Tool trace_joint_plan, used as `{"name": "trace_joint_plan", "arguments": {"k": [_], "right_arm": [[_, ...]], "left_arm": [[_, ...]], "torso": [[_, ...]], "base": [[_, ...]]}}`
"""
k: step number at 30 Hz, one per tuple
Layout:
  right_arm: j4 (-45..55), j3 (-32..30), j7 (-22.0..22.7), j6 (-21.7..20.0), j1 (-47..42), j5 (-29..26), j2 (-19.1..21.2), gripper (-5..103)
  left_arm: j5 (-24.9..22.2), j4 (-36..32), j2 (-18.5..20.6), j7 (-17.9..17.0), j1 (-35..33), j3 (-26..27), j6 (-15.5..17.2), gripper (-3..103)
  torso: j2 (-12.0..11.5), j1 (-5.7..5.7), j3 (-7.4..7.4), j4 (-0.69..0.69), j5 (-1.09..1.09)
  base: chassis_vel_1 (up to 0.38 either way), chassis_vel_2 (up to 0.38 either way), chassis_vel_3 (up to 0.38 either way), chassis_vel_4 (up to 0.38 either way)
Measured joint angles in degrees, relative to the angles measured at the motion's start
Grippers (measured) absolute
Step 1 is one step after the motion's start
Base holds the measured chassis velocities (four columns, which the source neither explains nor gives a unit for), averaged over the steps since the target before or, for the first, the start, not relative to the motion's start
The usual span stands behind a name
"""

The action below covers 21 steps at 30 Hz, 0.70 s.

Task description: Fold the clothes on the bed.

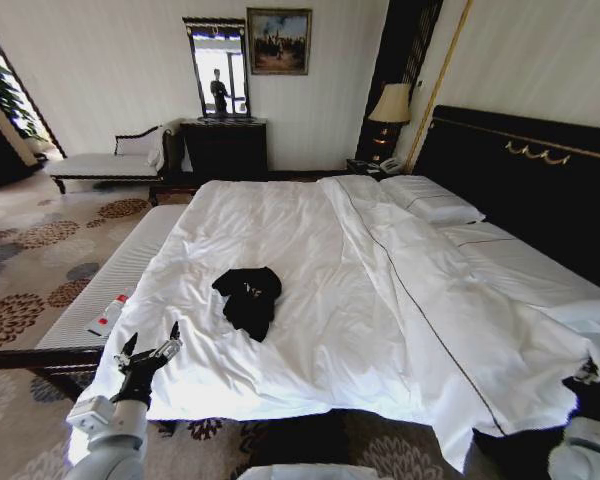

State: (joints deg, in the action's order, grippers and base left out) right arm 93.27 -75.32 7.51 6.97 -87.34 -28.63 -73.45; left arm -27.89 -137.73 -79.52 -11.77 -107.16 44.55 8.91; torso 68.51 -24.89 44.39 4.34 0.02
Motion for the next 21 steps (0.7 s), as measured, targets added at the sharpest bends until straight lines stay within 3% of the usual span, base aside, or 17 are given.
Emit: {"name": "trace_joint_plan", "arguments": {"k": [21], "right_arm": [[-22.43,-1.97,1.48,6.14,5.52,1.88,8.06,1]], "left_arm": [[0.25,-0.38,-1.23,0.55,-1.23,0.48,-0.38,100]], "torso": [[0.0,0.0,0.0,-0.04,-0.01]], "base": [[0.0,0.0,0.0,0.0]]}}
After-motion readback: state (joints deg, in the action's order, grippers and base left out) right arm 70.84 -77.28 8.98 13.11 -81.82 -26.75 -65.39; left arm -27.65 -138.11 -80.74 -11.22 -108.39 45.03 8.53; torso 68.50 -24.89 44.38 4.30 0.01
